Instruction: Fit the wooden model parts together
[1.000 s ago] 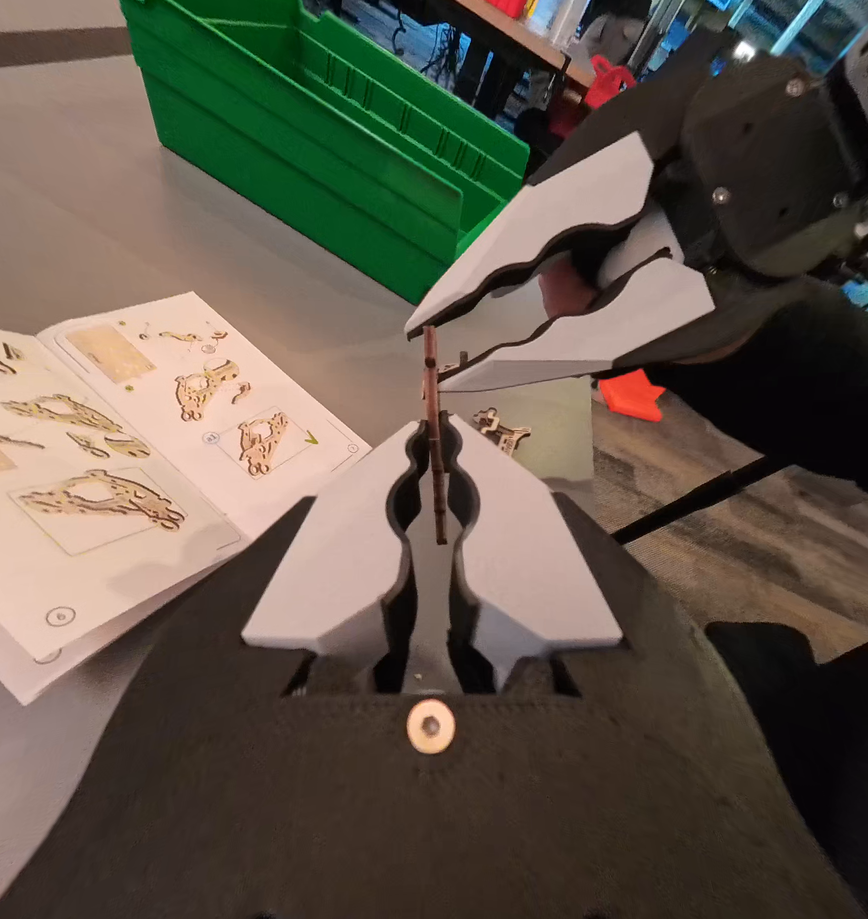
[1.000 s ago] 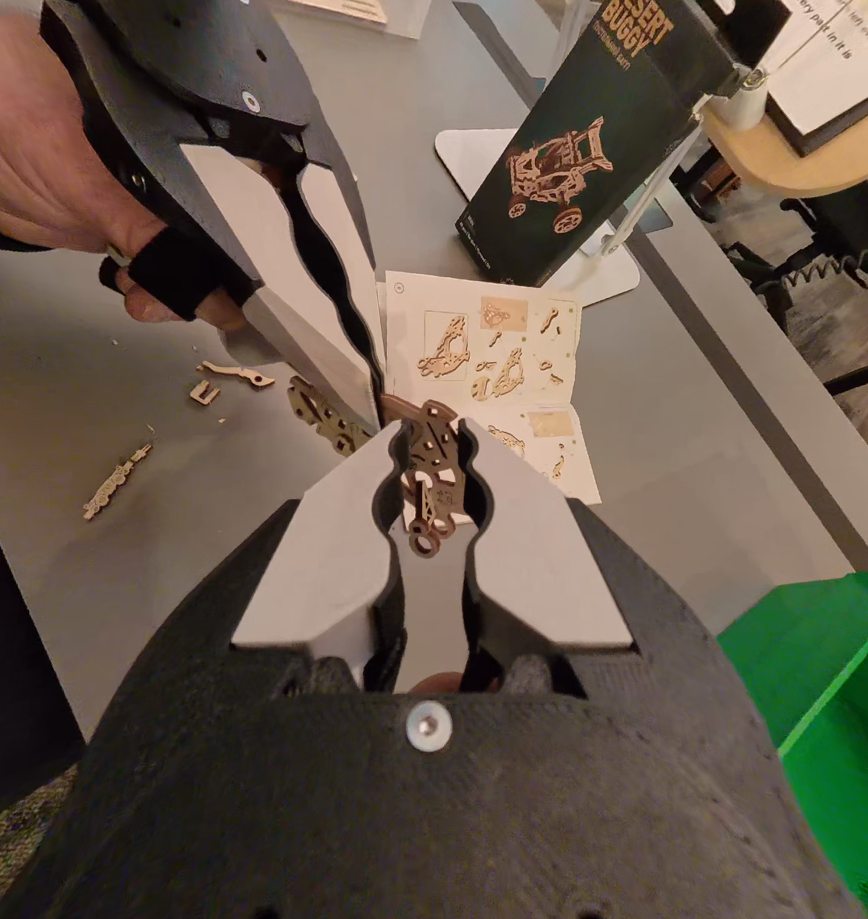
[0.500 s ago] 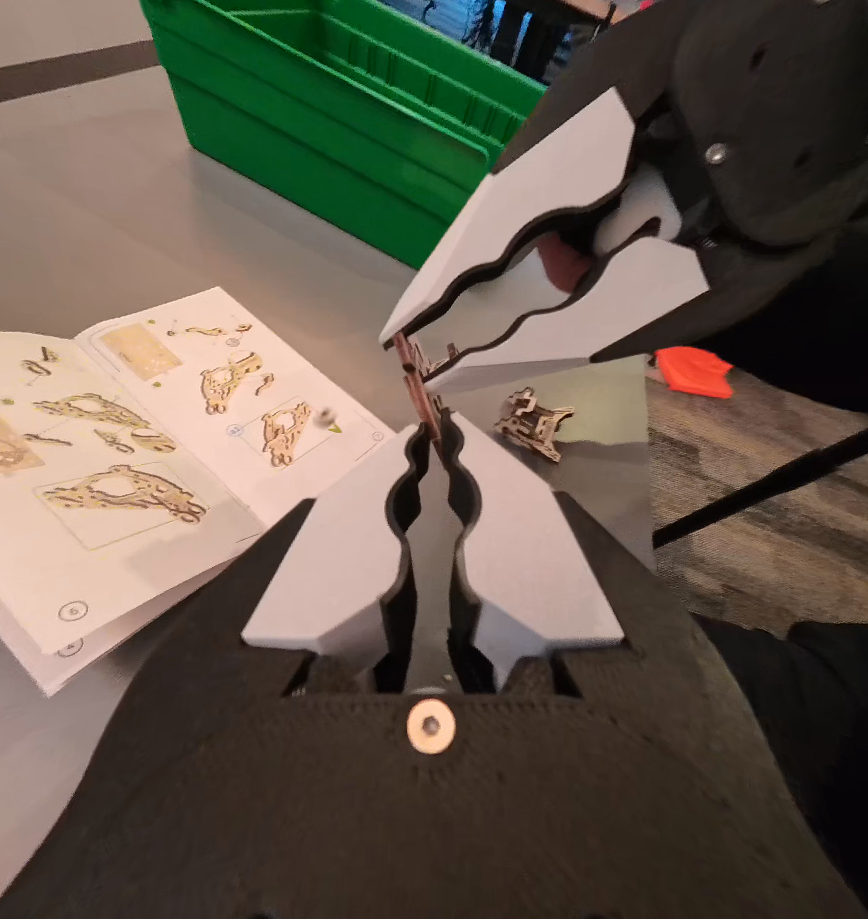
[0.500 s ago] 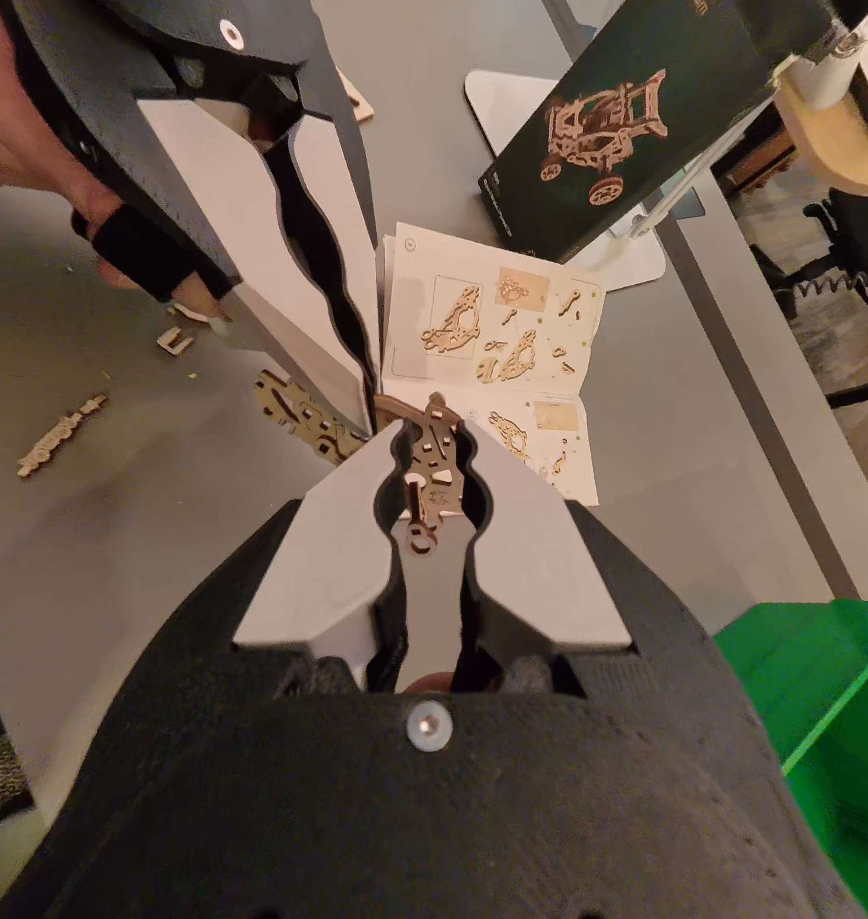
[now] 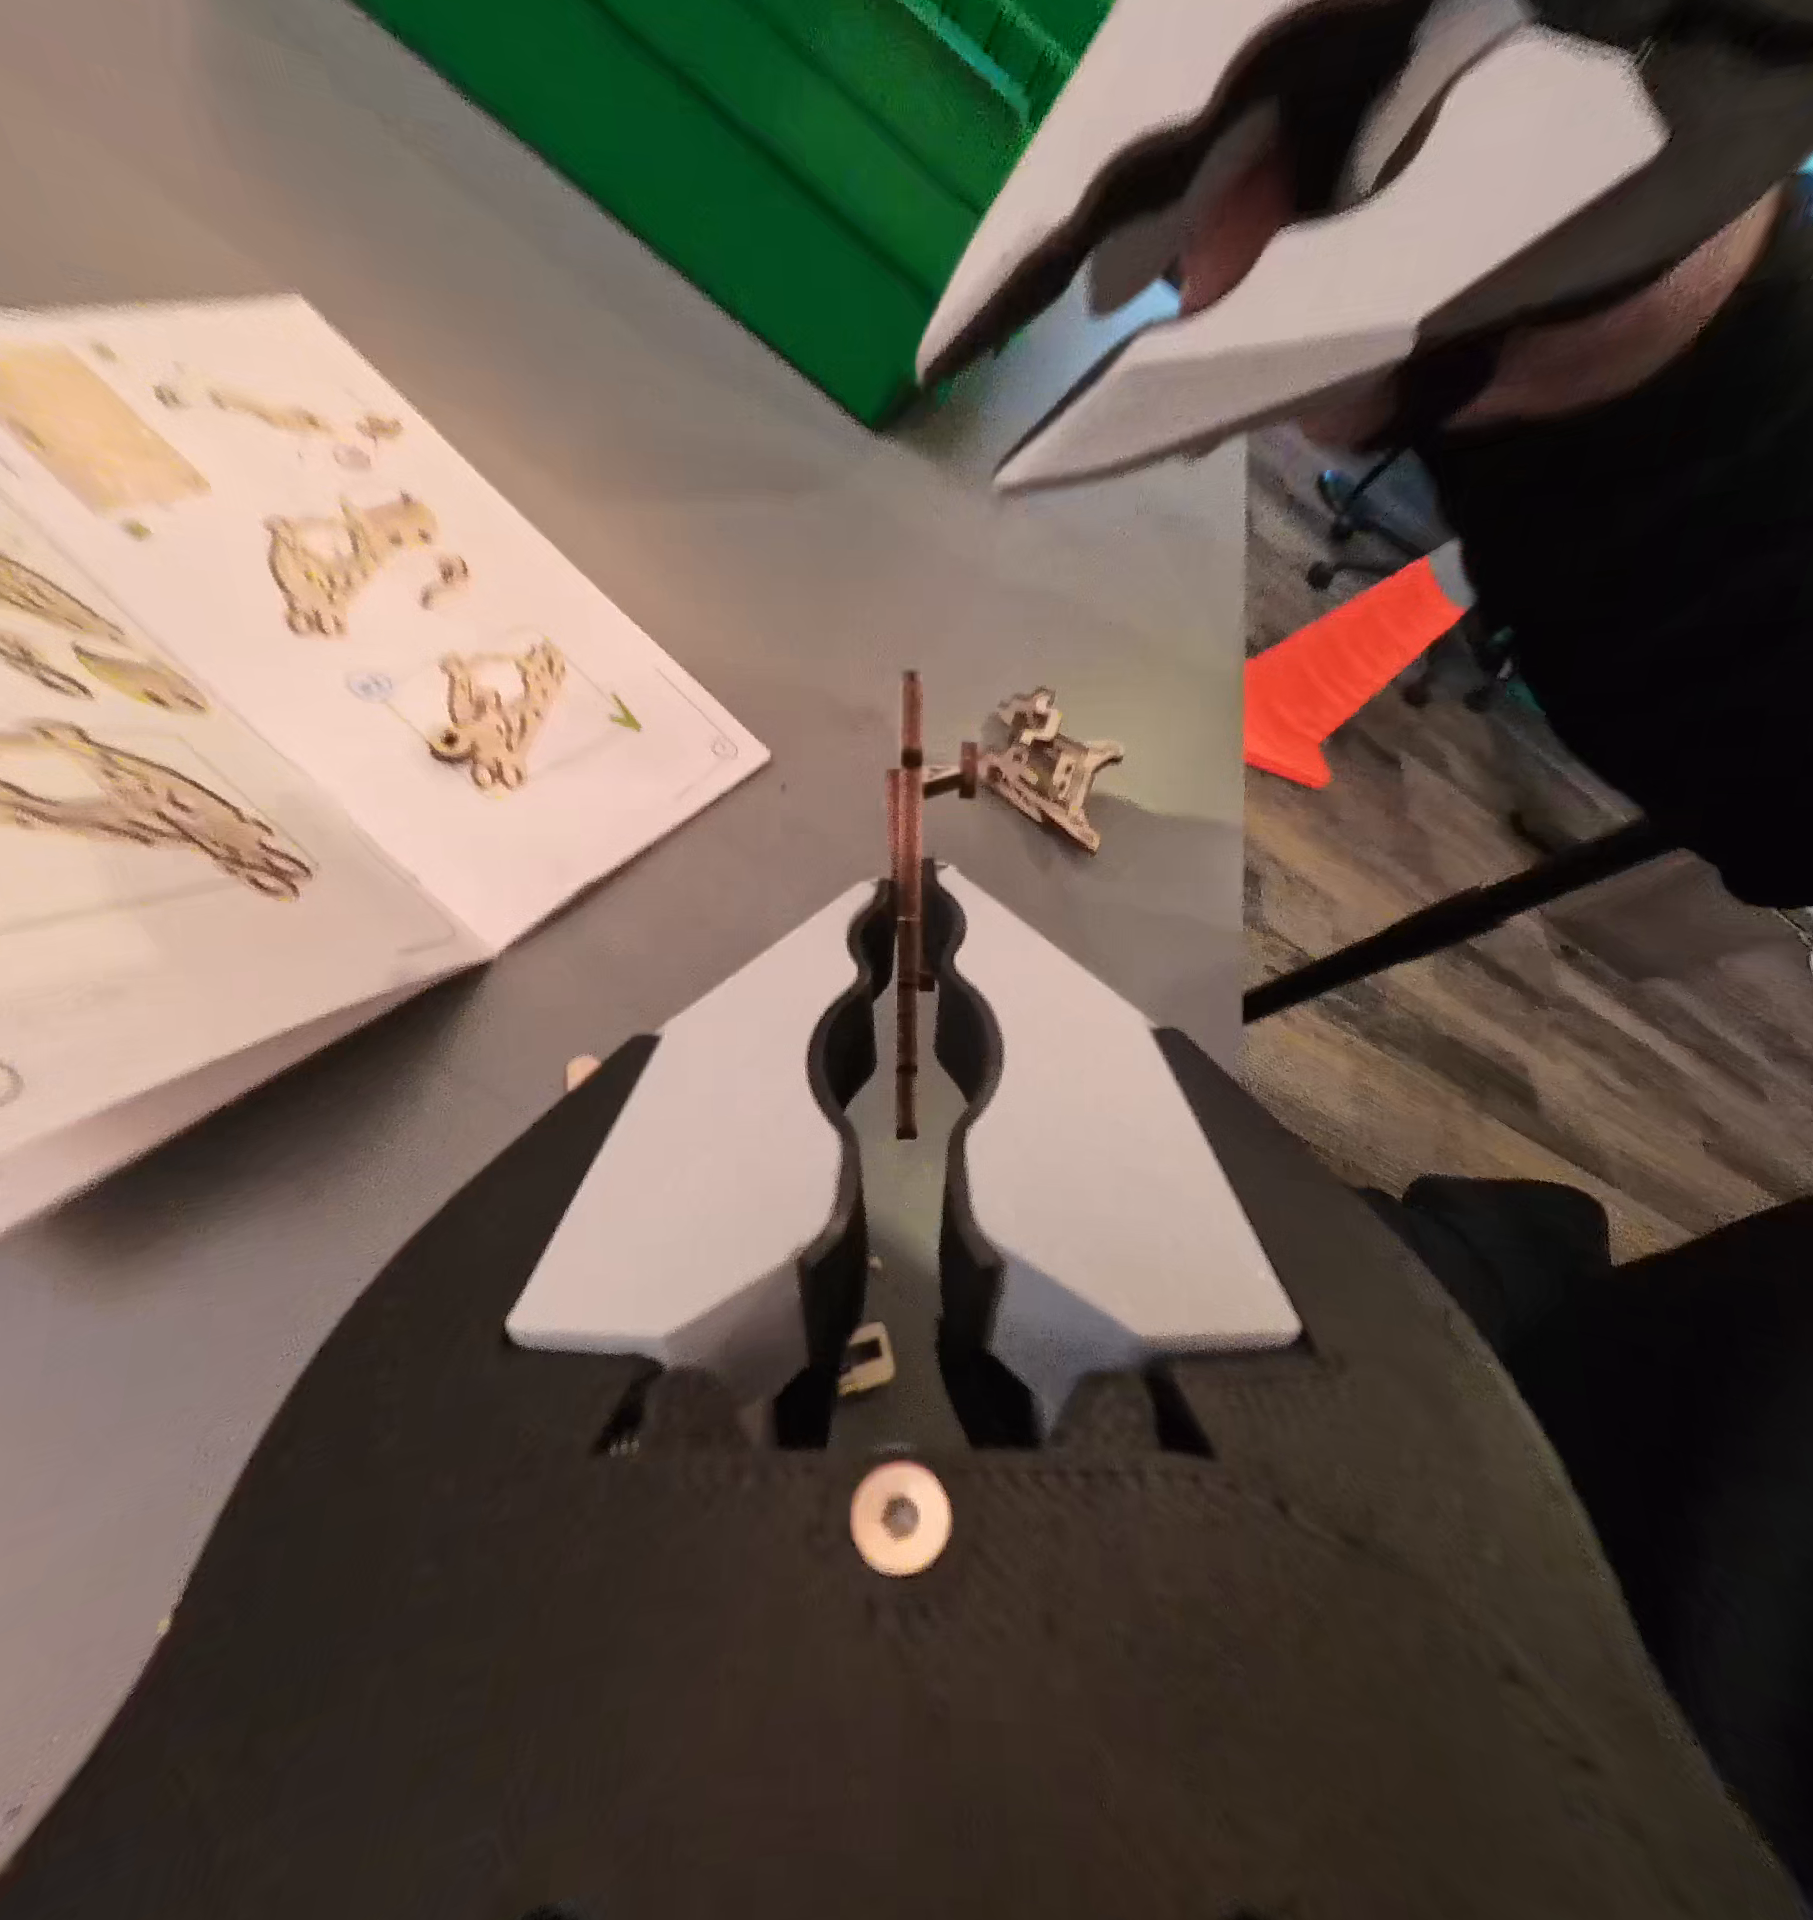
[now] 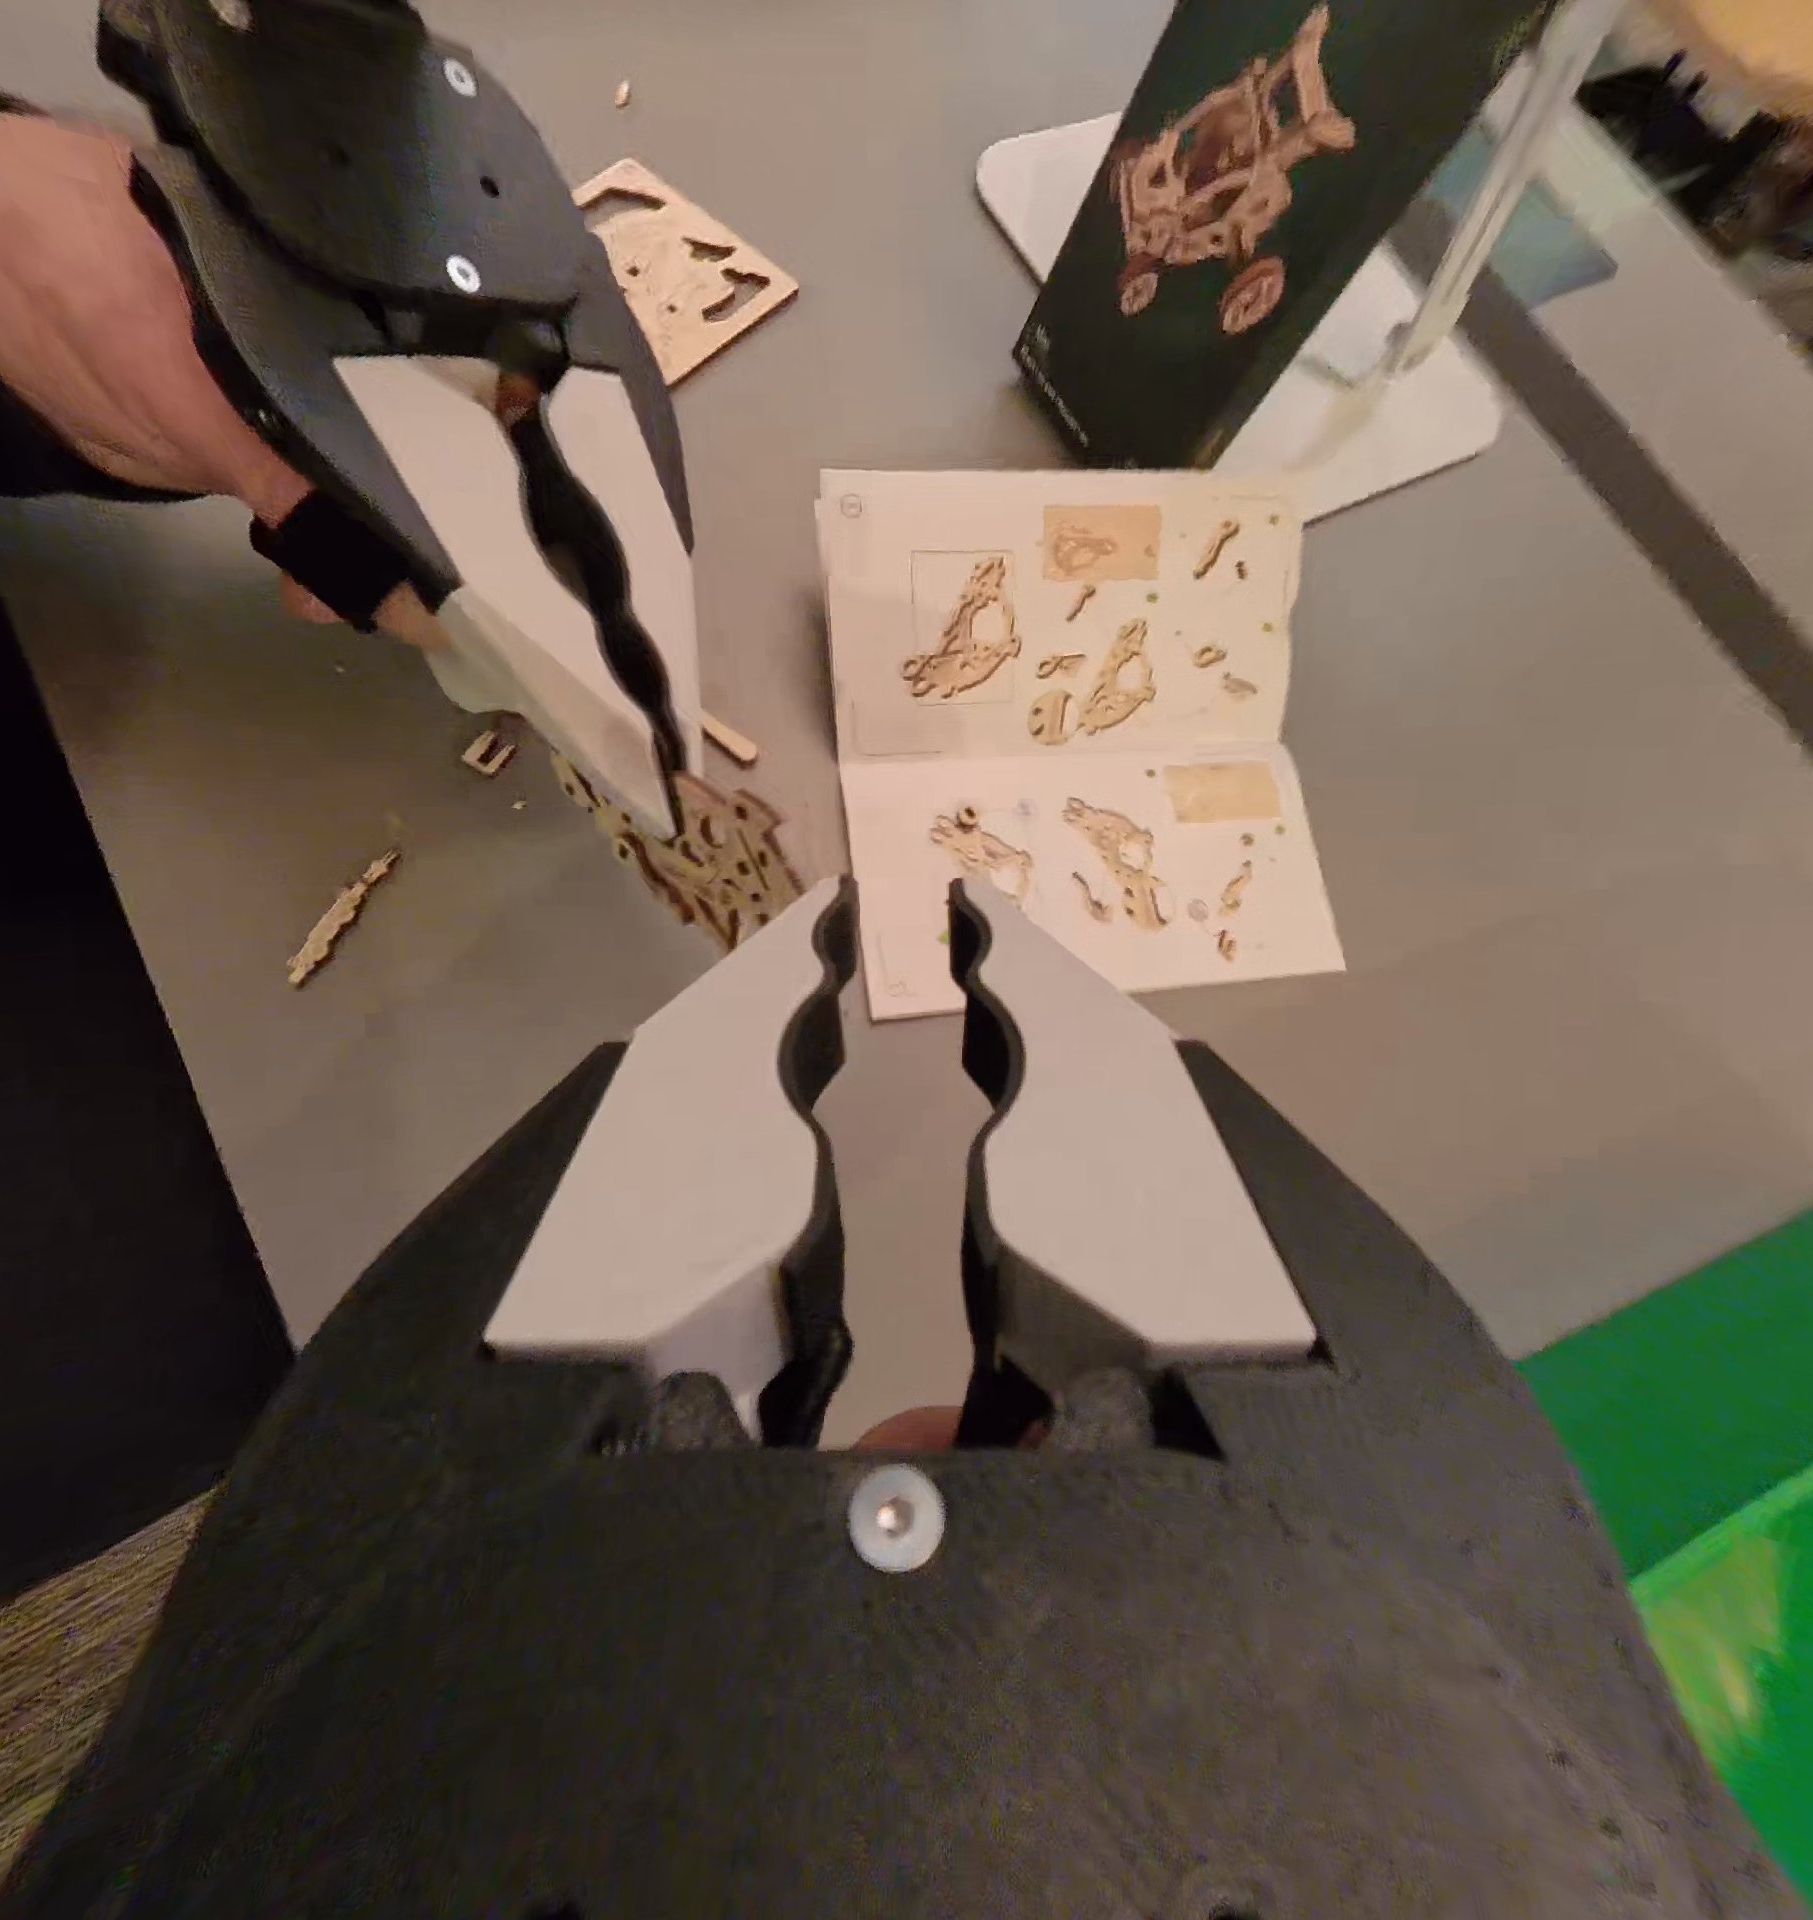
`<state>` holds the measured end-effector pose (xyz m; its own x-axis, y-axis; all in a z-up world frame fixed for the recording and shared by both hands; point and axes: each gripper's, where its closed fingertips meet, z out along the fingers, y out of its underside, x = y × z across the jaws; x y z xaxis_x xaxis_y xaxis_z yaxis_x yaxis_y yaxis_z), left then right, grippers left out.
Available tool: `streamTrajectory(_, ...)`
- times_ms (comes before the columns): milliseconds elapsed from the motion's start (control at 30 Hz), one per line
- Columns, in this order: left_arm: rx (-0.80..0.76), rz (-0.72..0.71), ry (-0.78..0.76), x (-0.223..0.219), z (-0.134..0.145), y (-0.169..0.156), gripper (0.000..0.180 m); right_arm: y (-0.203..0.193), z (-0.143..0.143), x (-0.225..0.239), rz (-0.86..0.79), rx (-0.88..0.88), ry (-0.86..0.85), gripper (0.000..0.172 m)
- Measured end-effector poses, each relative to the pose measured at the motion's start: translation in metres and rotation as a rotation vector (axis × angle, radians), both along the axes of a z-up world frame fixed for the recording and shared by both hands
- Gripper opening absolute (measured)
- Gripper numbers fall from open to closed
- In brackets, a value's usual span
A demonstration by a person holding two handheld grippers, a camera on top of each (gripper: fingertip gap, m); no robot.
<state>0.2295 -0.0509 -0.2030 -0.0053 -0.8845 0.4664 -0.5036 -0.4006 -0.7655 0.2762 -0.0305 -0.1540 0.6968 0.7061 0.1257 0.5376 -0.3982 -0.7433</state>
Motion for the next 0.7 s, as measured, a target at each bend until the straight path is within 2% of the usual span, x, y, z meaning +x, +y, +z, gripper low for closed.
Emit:
streamTrajectory(100,-0.018,-0.050,0.111,0.000,-0.020,-0.008,0.002,0.002,-0.002,0.003,-0.001,-0.050,0.039,0.014)
streamTrajectory(300,0.005,-0.113,0.213,0.005,-0.037,-0.008,0.009,-0.003,-0.020,0.000,0.005,-0.121,0.022,0.014)
streamTrajectory(533,0.075,-0.048,0.192,0.001,-0.033,0.007,0.027,0.005,-0.027,0.008,-0.003,-0.134,0.012,0.014)
streamTrajectory(700,0.179,0.022,0.153,-0.016,-0.017,0.017,0.029,0.010,-0.034,0.007,0.007,-0.141,-0.037,0.015)
